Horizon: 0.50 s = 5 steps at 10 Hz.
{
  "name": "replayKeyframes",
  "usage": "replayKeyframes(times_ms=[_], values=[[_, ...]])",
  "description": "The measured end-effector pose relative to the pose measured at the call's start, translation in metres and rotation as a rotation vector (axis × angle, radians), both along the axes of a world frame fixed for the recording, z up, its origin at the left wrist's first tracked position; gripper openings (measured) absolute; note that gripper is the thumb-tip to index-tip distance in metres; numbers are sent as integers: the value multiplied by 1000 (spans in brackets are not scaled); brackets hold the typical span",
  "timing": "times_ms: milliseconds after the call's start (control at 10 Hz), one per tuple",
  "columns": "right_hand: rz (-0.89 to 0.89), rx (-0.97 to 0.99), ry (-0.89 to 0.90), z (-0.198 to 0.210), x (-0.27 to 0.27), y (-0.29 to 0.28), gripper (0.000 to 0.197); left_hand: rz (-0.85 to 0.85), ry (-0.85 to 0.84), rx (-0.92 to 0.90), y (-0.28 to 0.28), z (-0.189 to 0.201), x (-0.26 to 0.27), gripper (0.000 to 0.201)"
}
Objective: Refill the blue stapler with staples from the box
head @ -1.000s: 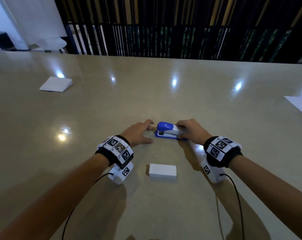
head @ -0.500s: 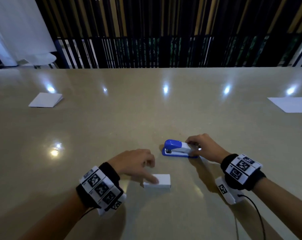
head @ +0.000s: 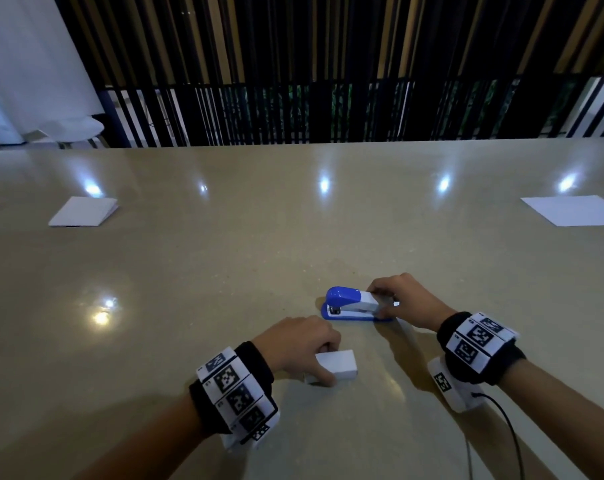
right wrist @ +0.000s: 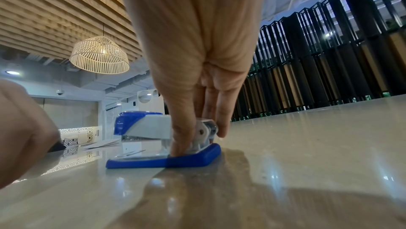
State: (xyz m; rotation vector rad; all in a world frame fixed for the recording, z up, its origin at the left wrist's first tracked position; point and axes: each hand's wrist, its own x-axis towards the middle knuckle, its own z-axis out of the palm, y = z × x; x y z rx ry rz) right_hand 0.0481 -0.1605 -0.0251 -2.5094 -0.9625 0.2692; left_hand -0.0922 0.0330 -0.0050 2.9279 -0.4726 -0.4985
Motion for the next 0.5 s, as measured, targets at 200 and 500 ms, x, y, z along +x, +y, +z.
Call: replayKeyframes(times_ms=[200, 500], values=[[6, -3, 31, 5, -5, -1, 31, -15, 25, 35, -2, 6, -3, 43], [78, -131, 197, 50, 16, 0, 97, 16, -178, 13, 19, 65, 17, 37]])
